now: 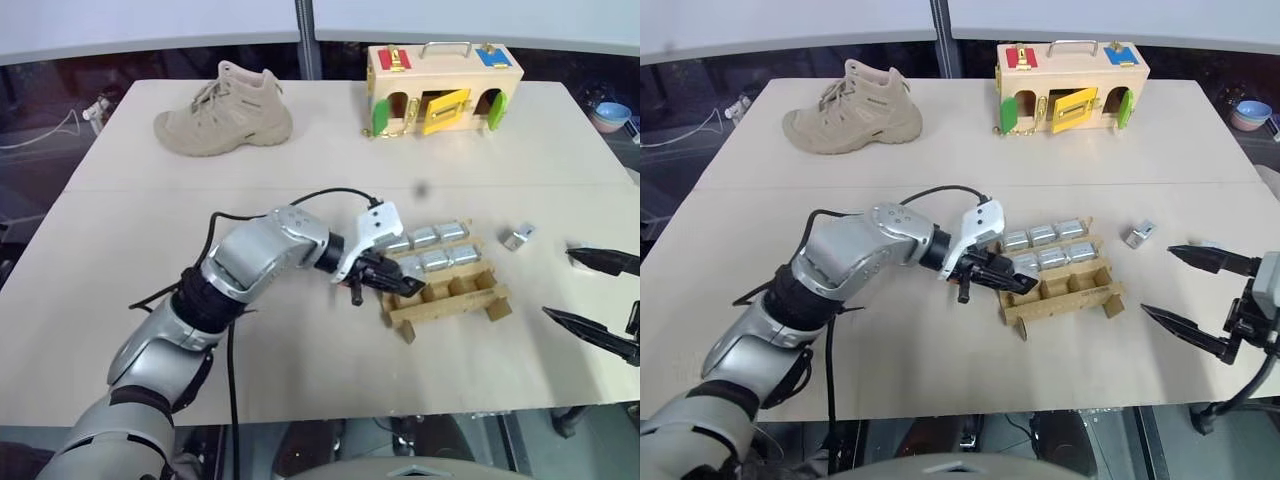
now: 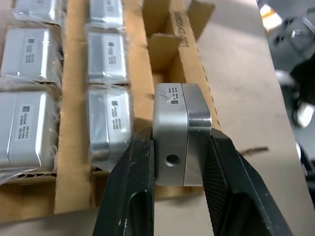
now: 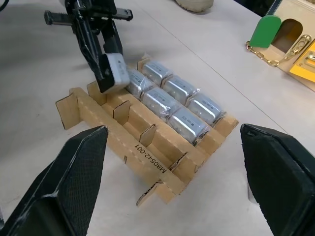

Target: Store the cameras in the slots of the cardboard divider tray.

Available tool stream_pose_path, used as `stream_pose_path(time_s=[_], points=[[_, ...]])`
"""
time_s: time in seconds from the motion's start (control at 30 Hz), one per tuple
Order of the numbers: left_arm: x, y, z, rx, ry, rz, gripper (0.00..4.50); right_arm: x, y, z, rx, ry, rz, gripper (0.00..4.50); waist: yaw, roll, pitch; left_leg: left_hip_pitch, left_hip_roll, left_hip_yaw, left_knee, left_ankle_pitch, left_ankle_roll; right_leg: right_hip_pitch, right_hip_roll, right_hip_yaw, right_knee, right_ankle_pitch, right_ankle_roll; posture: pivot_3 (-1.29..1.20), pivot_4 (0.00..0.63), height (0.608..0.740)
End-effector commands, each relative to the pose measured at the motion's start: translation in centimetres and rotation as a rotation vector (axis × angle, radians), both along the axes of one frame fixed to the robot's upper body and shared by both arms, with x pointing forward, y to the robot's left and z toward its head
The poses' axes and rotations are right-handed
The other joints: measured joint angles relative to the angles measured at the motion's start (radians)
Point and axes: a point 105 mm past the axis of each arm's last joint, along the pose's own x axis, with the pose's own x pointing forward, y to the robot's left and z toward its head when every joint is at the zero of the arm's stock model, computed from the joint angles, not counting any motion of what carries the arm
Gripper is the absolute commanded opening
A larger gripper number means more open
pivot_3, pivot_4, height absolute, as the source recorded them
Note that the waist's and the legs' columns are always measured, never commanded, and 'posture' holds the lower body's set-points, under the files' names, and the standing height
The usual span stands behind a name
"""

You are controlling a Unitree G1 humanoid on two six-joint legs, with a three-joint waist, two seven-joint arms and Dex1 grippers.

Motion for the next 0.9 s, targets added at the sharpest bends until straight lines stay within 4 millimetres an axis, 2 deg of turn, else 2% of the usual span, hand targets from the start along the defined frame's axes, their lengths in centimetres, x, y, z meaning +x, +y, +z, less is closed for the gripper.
stream_pose_path(time_s=[0.03, 0.13, 0.37, 0.57, 0.77, 0.83, 0.9], points=[[-1.1, -0.3, 1.1, 0.045, 0.019, -0.069, 0.74, 0.0, -0.1, 0.2, -0.016, -0.019, 0.000, 4.28, 0.000, 0.000, 0.000, 0.000, 0.000, 0.000, 0.000, 0.000, 0.000, 0.000, 0.000, 0.000, 0.000, 0.000, 0.000, 0.00, 0.150, 0.740], [-0.8, -0.5, 0.8, 0.114, -0.011, -0.062, 0.74, 0.0, -0.1, 0.2, -0.016, -0.020, 0.000, 4.28, 0.001, 0.000, 0.000, 0.000, 0.000, 0.000, 0.000, 0.000, 0.000, 0.000, 0.000, 0.000, 0.000, 0.000, 0.000, 0.00, 0.150, 0.740], [0.1, -1.7, 0.8, 0.144, -0.065, -0.052, 0.74, 0.1, -0.1, 0.1, -0.015, -0.019, -0.004, 4.28, 0.000, 0.000, 0.000, 0.000, 0.000, 0.000, 0.000, 0.000, 0.000, 0.000, 0.000, 0.000, 0.000, 0.000, 0.000, 0.00, 0.150, 0.740], [1.2, -1.9, 0.5, 0.178, -0.089, -0.009, 0.74, -0.1, 0.0, 0.0, -0.017, -0.018, -0.006, 4.28, 0.000, 0.000, 0.000, 0.000, 0.000, 0.000, 0.000, 0.000, 0.000, 0.000, 0.000, 0.000, 0.000, 0.000, 0.000, 0.00, 0.150, 0.740], [1.0, -1.9, 0.3, 0.195, -0.101, -0.026, 0.74, -0.2, -0.1, 0.0, -0.023, -0.016, -0.011, 4.28, -0.004, 0.000, 0.000, 0.000, 0.000, 0.000, 0.001, 0.000, 0.000, 0.000, 0.000, 0.000, 0.001, 0.000, 0.000, 0.00, 0.150, 0.740], [1.2, -1.9, 0.4, 0.198, -0.126, -0.020, 1.78, -0.2, -0.1, 0.0, -0.022, -0.015, -0.012, 4.50, -0.004, 0.000, 0.000, 0.000, 0.000, 0.000, 0.001, 0.000, 0.000, 0.000, 0.000, 0.000, 0.001, 0.000, 0.000, 0.00, 0.150, 0.740], [1.2, -1.9, 0.8, 0.187, -0.134, -0.014, 2.61, -0.3, -0.1, 0.0, -0.021, -0.015, -0.014, 4.50, -0.004, 0.000, 0.000, 0.000, 0.000, 0.000, 0.001, 0.000, 0.000, 0.000, 0.000, 0.000, 0.001, 0.000, 0.000, 0.00, 0.150, 0.740]])
